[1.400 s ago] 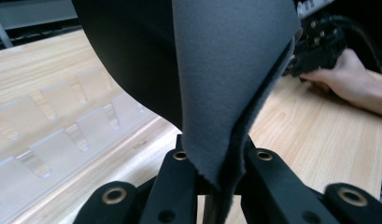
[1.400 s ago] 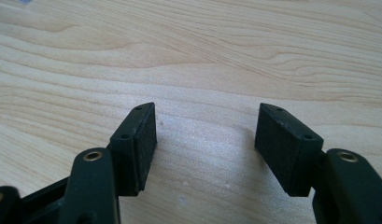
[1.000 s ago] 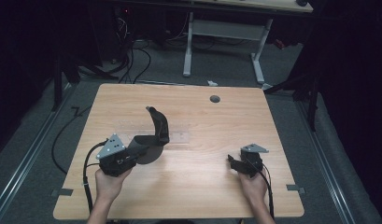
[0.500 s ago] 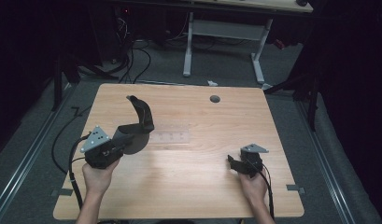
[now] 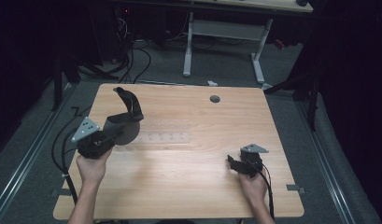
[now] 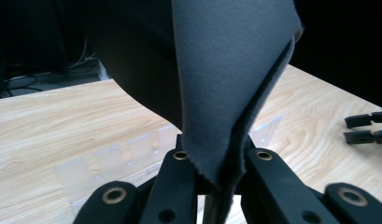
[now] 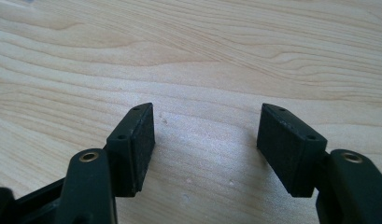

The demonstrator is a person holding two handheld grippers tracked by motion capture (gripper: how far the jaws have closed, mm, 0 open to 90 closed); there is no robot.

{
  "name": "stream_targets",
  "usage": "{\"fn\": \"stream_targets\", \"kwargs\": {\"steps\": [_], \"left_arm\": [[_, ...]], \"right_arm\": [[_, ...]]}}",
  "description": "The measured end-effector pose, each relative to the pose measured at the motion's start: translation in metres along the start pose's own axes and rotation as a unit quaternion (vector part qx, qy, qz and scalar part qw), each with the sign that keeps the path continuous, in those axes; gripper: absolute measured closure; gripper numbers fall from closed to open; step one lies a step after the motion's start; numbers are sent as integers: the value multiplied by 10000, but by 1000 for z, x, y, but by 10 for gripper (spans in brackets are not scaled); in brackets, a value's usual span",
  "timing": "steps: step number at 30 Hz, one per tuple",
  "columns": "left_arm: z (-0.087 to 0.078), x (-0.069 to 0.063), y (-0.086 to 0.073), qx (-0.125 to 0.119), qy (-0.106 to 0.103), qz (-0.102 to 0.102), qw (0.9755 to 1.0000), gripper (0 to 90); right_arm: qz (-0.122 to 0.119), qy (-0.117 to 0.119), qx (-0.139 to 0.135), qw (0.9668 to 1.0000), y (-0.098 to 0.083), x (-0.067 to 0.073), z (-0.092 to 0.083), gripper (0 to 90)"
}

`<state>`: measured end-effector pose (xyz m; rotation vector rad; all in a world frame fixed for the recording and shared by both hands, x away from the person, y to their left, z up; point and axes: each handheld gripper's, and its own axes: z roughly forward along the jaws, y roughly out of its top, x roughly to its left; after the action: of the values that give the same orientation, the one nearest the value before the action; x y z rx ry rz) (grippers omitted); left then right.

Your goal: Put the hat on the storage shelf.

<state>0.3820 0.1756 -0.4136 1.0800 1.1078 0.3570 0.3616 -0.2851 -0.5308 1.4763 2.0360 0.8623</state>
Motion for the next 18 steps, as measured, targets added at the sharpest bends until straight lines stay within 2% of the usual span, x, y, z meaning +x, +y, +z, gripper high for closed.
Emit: {"fn": "stream_targets", "kwargs": {"steps": [4, 9, 18], "left_arm": [[3, 4, 4, -26, 125, 129, 9998, 860], [6, 9, 11, -228, 254, 181, 9993, 859], [13, 22, 10, -193, 566, 484, 9970, 860]], "right_arm": [[1, 1, -2, 10000, 0, 0, 0, 372], [-8, 0, -3, 10000, 0, 0, 0, 372], [-15, 0, -7, 10000, 0, 0, 0, 371]]}}
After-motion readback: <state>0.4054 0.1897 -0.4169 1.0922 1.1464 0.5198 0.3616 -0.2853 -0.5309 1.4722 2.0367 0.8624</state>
